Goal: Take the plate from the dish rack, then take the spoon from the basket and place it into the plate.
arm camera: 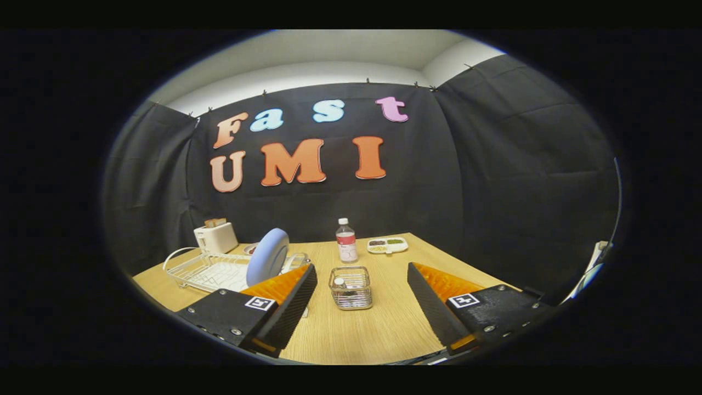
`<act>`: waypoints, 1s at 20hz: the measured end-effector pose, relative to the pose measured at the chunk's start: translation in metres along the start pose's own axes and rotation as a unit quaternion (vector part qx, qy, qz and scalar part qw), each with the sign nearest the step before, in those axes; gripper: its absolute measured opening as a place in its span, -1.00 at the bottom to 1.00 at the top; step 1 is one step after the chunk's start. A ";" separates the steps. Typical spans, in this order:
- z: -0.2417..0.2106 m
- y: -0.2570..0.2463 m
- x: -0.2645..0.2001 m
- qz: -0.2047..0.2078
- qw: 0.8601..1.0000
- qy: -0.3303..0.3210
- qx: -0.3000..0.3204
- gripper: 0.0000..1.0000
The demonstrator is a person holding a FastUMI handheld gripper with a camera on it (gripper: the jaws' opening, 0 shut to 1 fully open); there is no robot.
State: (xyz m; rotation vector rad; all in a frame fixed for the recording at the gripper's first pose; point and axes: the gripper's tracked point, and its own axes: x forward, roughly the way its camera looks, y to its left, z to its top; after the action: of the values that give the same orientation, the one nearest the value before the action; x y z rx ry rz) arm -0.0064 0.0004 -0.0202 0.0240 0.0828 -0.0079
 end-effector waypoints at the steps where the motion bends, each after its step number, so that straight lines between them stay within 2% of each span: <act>1: 0.002 0.004 0.003 0.002 1.000 0.001 0.000 0.97; 7: 0.013 0.045 0.023 0.027 1.000 0.014 0.004 0.97; 14: 0.023 0.120 0.079 0.073 0.996 0.058 0.015 0.97; 17: 0.006 0.144 0.109 0.074 0.993 0.095 0.000 0.97; 20: -0.013 0.155 0.137 0.055 0.990 0.127 -0.024 0.98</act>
State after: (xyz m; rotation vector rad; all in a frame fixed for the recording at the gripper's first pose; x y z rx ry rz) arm 0.1308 0.1548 -0.0404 -0.0196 0.3360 0.1083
